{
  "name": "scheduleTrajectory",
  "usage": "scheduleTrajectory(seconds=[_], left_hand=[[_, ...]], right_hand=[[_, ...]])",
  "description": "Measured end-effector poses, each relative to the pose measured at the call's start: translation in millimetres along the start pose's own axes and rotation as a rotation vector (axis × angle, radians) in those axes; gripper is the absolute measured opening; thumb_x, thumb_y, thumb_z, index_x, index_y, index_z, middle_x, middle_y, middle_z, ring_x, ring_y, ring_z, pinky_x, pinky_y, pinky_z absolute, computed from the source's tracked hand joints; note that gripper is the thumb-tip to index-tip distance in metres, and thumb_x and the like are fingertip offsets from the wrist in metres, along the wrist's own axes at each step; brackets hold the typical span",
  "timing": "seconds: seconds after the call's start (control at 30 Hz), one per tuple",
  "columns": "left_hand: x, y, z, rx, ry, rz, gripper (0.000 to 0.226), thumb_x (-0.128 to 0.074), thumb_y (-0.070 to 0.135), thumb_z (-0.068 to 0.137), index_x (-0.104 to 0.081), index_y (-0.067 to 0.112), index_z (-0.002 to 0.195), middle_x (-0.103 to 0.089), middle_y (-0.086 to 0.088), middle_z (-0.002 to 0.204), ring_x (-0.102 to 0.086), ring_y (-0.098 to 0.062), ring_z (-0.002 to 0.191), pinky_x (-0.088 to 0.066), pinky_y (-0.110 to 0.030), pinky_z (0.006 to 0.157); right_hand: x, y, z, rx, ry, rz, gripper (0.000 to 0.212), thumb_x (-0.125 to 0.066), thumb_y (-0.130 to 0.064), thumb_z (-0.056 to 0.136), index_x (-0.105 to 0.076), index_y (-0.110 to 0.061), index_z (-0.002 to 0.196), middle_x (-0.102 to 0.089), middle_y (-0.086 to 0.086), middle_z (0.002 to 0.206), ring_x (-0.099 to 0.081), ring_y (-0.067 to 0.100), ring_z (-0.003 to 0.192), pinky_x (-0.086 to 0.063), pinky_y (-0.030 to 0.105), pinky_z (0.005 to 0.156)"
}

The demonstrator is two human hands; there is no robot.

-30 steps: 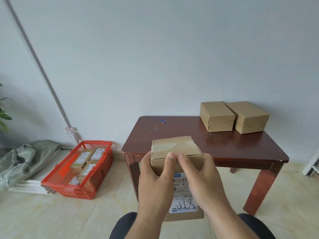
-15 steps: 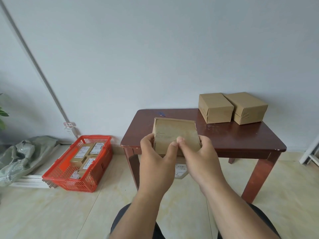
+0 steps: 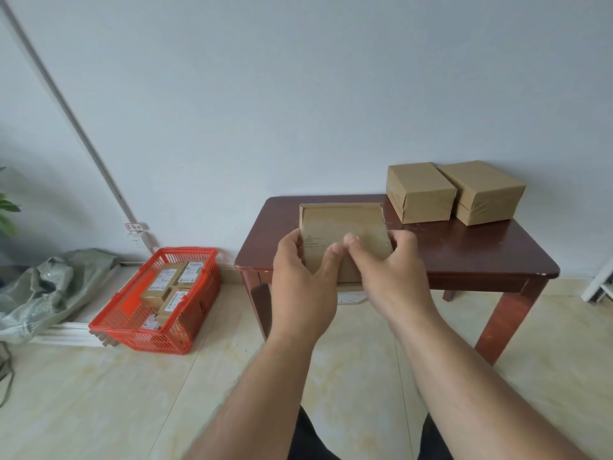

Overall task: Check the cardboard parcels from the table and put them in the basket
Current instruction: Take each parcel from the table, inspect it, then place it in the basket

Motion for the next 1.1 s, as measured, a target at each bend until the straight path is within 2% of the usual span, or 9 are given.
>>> scheduleTrajectory(seconds=[0.17, 0.33, 0.43, 0.57, 0.67, 0.8, 0.9, 0.97, 1.1], left_hand=[[7.0, -6.4, 17.3, 0.03, 0.12, 0.026, 0.041, -0.075, 0.047, 0.093, -0.051, 0.027, 0.12, -0.063, 0.007, 0.119, -0.064, -0.005, 0.105, -0.052, -0.023, 0.083], [-2.3, -11.4, 19.6, 0.01, 0.082, 0.093, 0.069, -0.073, 0.057, 0.09, -0.052, 0.024, 0.148, -0.057, 0.007, 0.136, -0.059, -0.007, 0.121, -0.052, -0.03, 0.103], [-10.3, -11.8, 12.0, -0.009, 0.057, 0.119, 0.069, -0.076, 0.051, 0.091, -0.05, 0.028, 0.15, -0.048, 0.011, 0.136, -0.052, -0.002, 0.121, -0.043, -0.018, 0.099], [-13.9, -14.6, 14.2, 0.001, 0.042, 0.083, 0.055, -0.081, 0.046, 0.086, -0.051, 0.036, 0.132, -0.047, 0.022, 0.124, -0.053, 0.0, 0.119, -0.043, -0.012, 0.088], [-11.7, -16.4, 22.5, 0.013, 0.063, 0.066, 0.049, -0.077, 0.055, 0.083, -0.056, 0.035, 0.124, -0.055, 0.015, 0.123, -0.059, -0.006, 0.116, -0.054, -0.029, 0.095], [-8.4, -16.7, 28.9, 0.026, 0.065, 0.097, 0.056, -0.06, 0.082, 0.073, -0.069, 0.037, 0.104, -0.069, 0.002, 0.112, -0.069, -0.014, 0.101, -0.058, -0.046, 0.093], [-6.0, -18.3, 26.6, 0.035, 0.068, 0.108, 0.056, -0.064, 0.078, 0.08, -0.067, 0.031, 0.109, -0.064, 0.003, 0.115, -0.061, 0.005, 0.095, -0.054, -0.029, 0.088], [-8.1, -17.2, 20.5, 0.018, 0.067, 0.131, 0.052, -0.068, 0.067, 0.086, -0.062, 0.031, 0.122, -0.053, 0.015, 0.119, -0.051, 0.019, 0.098, -0.048, -0.018, 0.084], [-14.6, -16.9, 6.9, -0.023, 0.051, 0.136, 0.044, -0.072, 0.058, 0.089, -0.049, 0.046, 0.125, -0.046, 0.028, 0.121, -0.049, 0.018, 0.109, -0.043, -0.01, 0.085]], right_hand=[[-6.5, 3.1, -5.6, 0.067, 0.018, -0.028, 0.05, -0.082, -0.05, 0.087, -0.05, -0.028, 0.118, -0.064, -0.014, 0.111, -0.067, 0.004, 0.096, -0.056, 0.033, 0.08], [-4.7, 8.3, 6.0, 0.029, 0.051, -0.024, 0.052, -0.081, -0.053, 0.086, -0.048, -0.024, 0.114, -0.063, -0.011, 0.109, -0.066, 0.006, 0.096, -0.056, 0.036, 0.081], [-3.8, 15.0, 17.2, -0.027, 0.053, 0.008, 0.054, -0.08, -0.055, 0.086, -0.048, -0.023, 0.115, -0.063, -0.01, 0.108, -0.065, 0.006, 0.094, -0.055, 0.037, 0.081], [-5.6, 19.5, 20.7, 0.018, 0.04, -0.037, 0.053, -0.074, -0.059, 0.088, -0.059, -0.029, 0.128, -0.063, -0.008, 0.122, -0.065, 0.007, 0.1, -0.056, 0.034, 0.083], [-5.3, 17.0, 13.6, 0.085, 0.03, -0.087, 0.055, -0.072, -0.056, 0.09, -0.058, -0.033, 0.137, -0.052, -0.014, 0.12, -0.059, 0.001, 0.1, -0.045, 0.017, 0.075], [-4.2, 14.1, 2.4, 0.169, 0.045, -0.114, 0.056, -0.074, -0.055, 0.086, -0.055, -0.035, 0.135, -0.046, -0.023, 0.113, -0.058, 0.012, 0.111, -0.049, 0.029, 0.086], [-1.3, 11.9, 3.8, 0.181, 0.067, -0.119, 0.045, -0.077, -0.052, 0.086, -0.055, -0.036, 0.121, -0.049, -0.02, 0.112, -0.057, 0.013, 0.107, -0.05, 0.033, 0.084], [1.2, 13.8, 10.5, 0.108, 0.082, -0.088, 0.039, -0.076, -0.057, 0.087, -0.053, -0.033, 0.108, -0.056, -0.014, 0.111, -0.061, 0.013, 0.103, -0.053, 0.037, 0.081], [4.0, 19.2, 18.1, -0.023, 0.083, -0.055, 0.048, -0.072, -0.071, 0.085, -0.049, -0.031, 0.1, -0.066, -0.008, 0.109, -0.067, 0.011, 0.095, -0.056, 0.042, 0.08]])
Point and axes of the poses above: each hand's wrist, its own z-axis towards the middle knuckle, its own x-axis out of the back of the hand, y = z × x, the point moved 7 cm from there along z, towards the middle knuckle
